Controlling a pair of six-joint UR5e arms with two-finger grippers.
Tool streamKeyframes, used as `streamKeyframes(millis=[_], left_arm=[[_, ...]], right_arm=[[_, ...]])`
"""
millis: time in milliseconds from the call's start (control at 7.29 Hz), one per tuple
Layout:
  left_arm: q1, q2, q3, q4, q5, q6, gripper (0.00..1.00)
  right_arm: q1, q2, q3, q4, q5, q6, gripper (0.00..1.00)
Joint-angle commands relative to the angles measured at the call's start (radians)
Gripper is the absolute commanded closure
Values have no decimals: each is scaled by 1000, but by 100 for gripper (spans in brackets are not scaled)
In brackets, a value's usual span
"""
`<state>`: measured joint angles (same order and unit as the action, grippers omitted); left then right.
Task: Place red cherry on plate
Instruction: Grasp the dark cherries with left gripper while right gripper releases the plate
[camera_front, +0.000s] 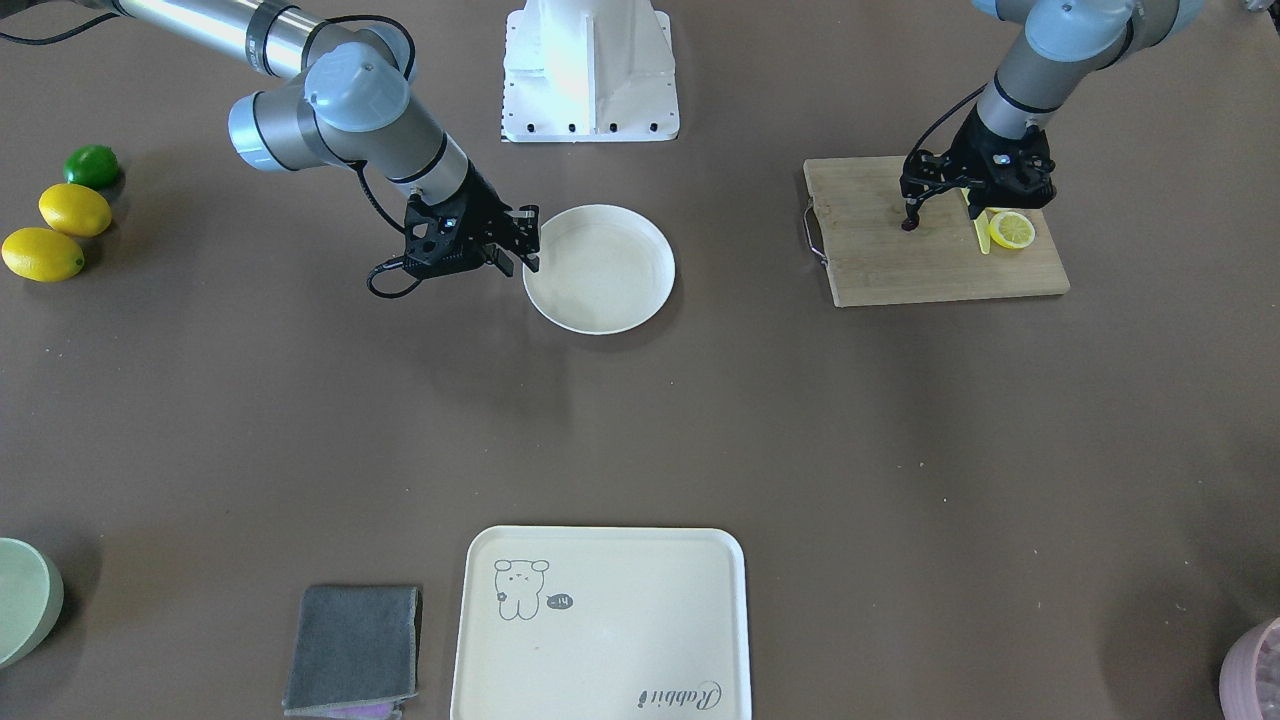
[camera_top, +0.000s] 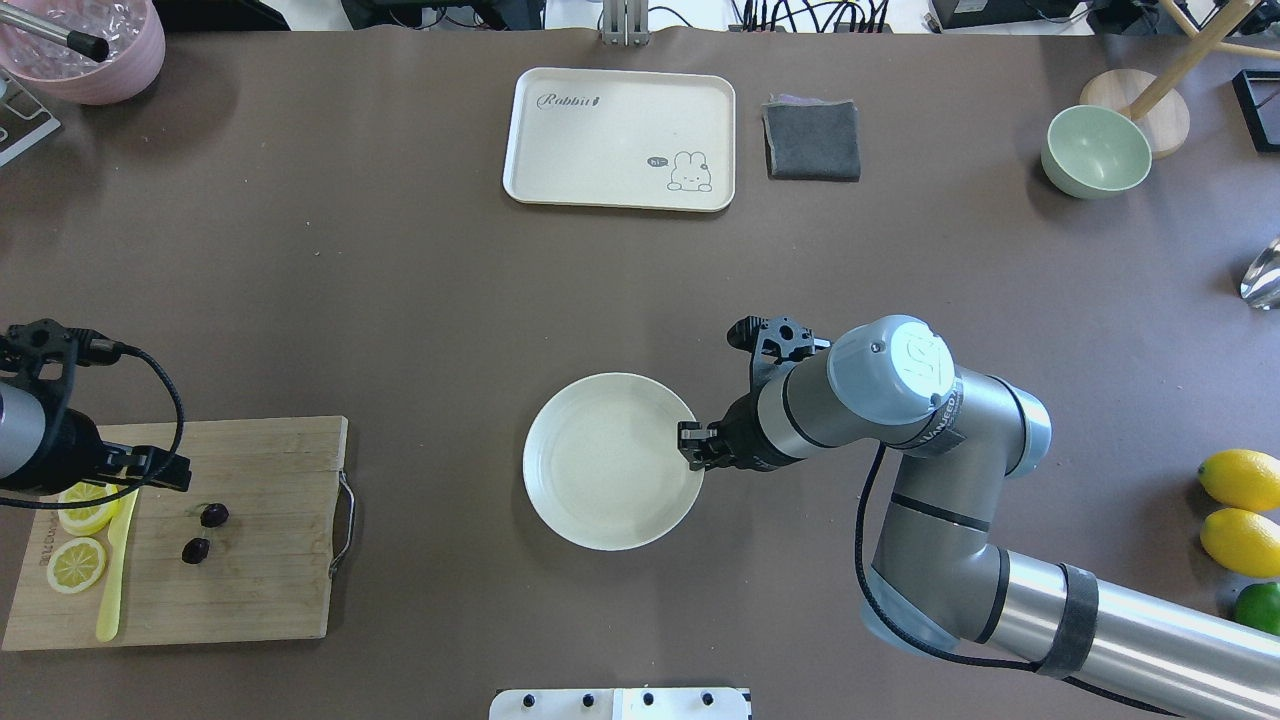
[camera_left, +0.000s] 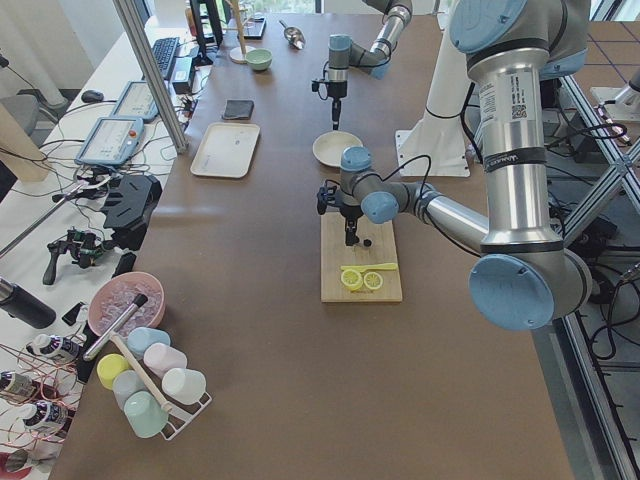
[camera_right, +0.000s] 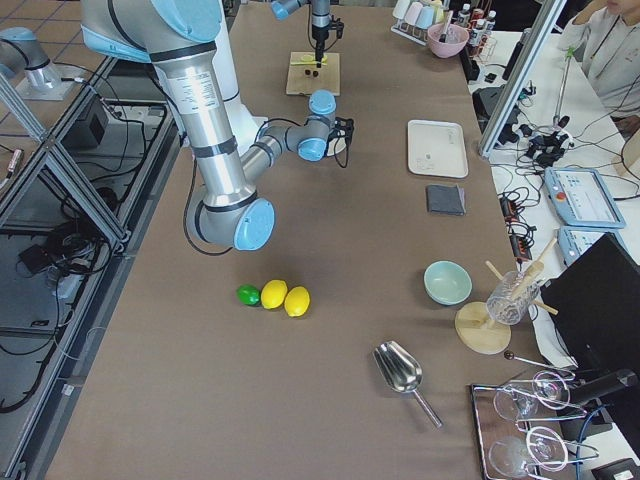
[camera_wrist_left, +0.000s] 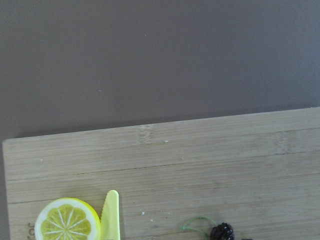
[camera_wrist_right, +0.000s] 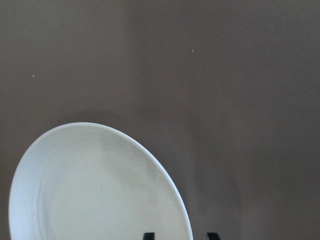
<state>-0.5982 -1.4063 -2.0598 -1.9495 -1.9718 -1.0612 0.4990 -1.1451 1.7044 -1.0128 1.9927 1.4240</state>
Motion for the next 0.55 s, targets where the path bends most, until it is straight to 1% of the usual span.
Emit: streamKeyframes(millis=[0,274,411], left_arm=[[49,-26,13,1,36,-36,17],[55,-42,35,1,36,-36,27],[55,-51,49,1,37,-36,30]], right_arm=[[59,-7,-2,-3,55,-8,0],[67,-7,-6,-6,54,-8,0],[67,-4,-6,-18,54,-10,0]])
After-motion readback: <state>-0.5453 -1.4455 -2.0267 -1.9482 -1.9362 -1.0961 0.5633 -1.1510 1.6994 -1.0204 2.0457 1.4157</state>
